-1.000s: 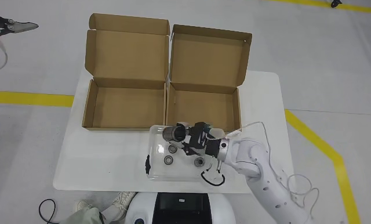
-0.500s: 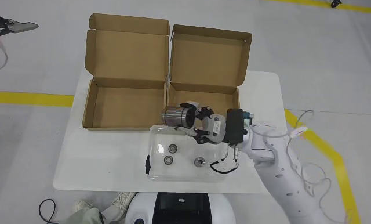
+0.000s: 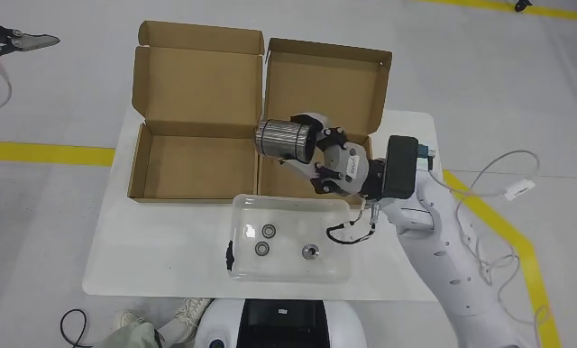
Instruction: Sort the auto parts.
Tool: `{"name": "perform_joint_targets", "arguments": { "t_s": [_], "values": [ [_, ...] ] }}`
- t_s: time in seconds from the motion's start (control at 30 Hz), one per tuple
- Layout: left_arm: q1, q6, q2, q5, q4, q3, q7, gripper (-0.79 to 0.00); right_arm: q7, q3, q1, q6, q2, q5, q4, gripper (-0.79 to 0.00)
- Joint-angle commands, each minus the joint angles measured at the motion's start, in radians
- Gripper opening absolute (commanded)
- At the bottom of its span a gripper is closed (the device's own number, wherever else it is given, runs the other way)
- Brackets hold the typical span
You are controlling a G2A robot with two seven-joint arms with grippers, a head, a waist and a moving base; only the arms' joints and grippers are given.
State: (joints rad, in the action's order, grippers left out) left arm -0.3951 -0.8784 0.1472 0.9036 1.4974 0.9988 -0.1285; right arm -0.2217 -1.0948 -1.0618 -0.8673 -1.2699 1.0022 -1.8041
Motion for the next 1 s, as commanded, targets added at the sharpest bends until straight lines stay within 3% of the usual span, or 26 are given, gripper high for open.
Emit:
{"name": "perform_joint_targets", "arguments": {
  "t_s": [0.0,0.53,0.97],
  "values": [
    [0.0,0.0,0.0,0.0,0.0,0.0,0.0,0.0,-0.007,-0.006,0.008,0.006,-0.001,0.003,-0.01,-0.785],
    [0.0,0.0,0.0,0.0,0.0,0.0,0.0,0.0,-0.009,-0.074,-0.028,0.006,0.01,0.024,-0.065,-0.785],
    [0.0,0.0,0.0,0.0,0.0,0.0,0.0,0.0,0.115,-0.122,-0.138,0.016,0.031,0.062,-0.066,-0.785]
  ]
}}
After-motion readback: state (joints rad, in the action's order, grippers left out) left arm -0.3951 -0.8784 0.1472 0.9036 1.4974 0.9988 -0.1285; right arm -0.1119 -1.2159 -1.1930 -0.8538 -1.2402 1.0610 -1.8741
